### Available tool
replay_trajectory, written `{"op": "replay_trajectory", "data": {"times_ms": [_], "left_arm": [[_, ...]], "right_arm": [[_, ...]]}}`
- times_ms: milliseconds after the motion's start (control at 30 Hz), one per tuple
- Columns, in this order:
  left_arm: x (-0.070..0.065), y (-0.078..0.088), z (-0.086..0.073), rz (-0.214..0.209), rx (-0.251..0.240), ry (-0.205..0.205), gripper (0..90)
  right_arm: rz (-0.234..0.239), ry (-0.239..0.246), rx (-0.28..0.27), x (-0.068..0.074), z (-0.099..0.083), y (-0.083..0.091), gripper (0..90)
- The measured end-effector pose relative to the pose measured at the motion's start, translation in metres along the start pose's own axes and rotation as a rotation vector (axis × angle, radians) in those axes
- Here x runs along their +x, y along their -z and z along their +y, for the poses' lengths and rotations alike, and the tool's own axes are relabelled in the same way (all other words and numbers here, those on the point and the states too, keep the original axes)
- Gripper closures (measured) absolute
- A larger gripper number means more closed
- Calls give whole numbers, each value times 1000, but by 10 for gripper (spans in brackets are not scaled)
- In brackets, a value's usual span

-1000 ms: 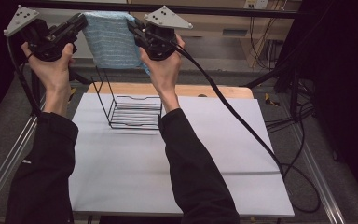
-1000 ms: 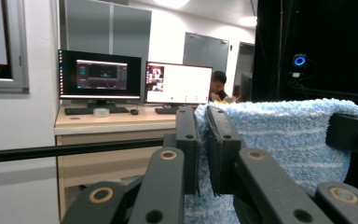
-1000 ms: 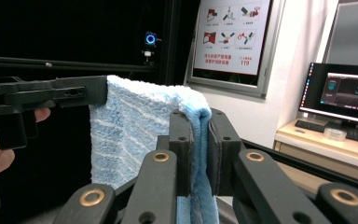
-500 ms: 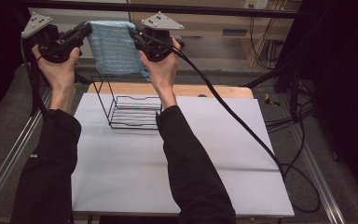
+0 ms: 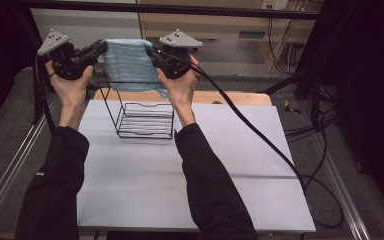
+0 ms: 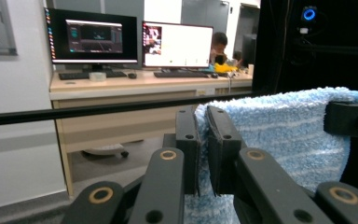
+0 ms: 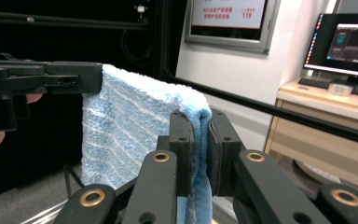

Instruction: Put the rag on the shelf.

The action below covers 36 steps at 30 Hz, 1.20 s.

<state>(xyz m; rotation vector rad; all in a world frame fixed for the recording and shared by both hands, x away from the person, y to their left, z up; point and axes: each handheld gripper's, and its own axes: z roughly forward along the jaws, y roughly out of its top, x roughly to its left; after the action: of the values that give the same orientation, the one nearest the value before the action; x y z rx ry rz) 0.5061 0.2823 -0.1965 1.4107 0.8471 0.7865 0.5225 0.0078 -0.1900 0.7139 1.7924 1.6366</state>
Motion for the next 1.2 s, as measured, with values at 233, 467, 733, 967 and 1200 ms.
{"op": "replay_trajectory", "data": {"times_ms": [233, 467, 733, 967, 1200], "left_arm": [[0, 6, -18, -26, 30, -3, 839], [-1, 15, -21, -60, 33, -12, 838], [-1, 29, -25, -91, 68, -14, 832], [-1, 35, -30, -108, 116, -13, 823], [-5, 41, -33, -130, 147, -34, 817]], "right_arm": [[21, 0, 26, 3, -15, 6, 823], [50, -12, 36, 6, -23, 11, 822], [87, 7, 71, 14, -25, 20, 817], [103, 8, 117, 21, -29, 22, 815], [142, -21, 147, 20, -33, 28, 814]]}}
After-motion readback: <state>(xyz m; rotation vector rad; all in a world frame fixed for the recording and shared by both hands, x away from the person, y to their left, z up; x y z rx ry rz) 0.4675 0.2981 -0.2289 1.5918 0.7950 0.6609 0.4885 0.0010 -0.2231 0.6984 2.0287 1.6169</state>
